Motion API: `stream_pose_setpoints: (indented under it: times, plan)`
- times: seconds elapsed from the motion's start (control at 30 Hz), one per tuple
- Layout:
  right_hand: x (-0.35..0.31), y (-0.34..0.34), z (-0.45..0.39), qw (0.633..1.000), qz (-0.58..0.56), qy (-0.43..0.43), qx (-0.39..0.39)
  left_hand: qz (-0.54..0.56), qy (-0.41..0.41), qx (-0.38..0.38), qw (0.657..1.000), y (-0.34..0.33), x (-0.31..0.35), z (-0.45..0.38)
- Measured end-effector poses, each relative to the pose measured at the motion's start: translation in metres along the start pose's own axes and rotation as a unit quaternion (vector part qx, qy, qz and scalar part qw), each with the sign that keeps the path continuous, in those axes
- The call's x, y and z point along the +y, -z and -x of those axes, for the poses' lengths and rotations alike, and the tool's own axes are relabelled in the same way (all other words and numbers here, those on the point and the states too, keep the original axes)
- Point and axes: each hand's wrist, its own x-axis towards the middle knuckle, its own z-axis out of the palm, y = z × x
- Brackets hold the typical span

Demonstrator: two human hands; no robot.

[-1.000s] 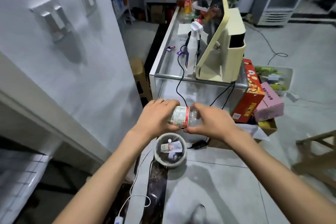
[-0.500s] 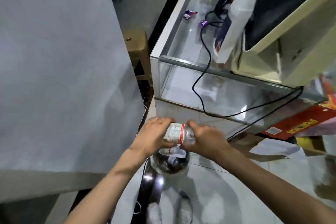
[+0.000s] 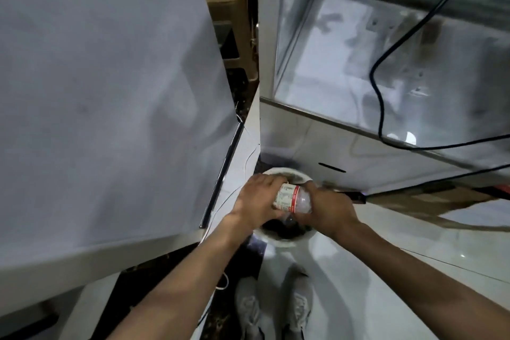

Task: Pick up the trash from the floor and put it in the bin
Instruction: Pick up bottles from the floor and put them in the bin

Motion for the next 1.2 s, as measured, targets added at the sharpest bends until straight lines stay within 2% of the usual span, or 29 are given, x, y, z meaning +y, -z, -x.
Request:
stream_pose_setpoints:
  times: [0.17,0.27,0.43,0.53,0.8,0.97,1.2]
  plan:
    - [0.005,-0.046,-0.017,0.999,0.020,-0.028,-0.010,0.012,0.014,-0.037,0.999,-0.045,-0.012,-0.006]
    - [0.015,-0.068,-0.027,0.998,0.025,-0.027,-0.042,0.004,0.028,-0.064,0.998,-0.061,-0.018,-0.010]
    - [0.014,-0.068,-0.042,0.993,-0.002,0.066,-0.094,0.007,0.025,-0.119,0.993,-0.044,-0.026,-0.016]
    - [0.005,-0.041,-0.048,0.992,-0.053,0.062,-0.097,-0.013,0.066,-0.106,0.992,-0.014,-0.020,-0.021]
    - [-0.023,0.066,-0.045,0.994,-0.042,0.076,-0.063,-0.052,0.099,-0.028,0.993,0.099,0.014,-0.032]
    - [-0.044,0.134,0.014,0.996,-0.027,0.080,-0.024,-0.098,0.146,0.022,0.984,0.177,0.056,-0.004]
    - [-0.064,0.225,0.095,0.999,0.021,0.008,0.045,-0.144,0.135,0.054,0.979,0.278,0.124,0.046]
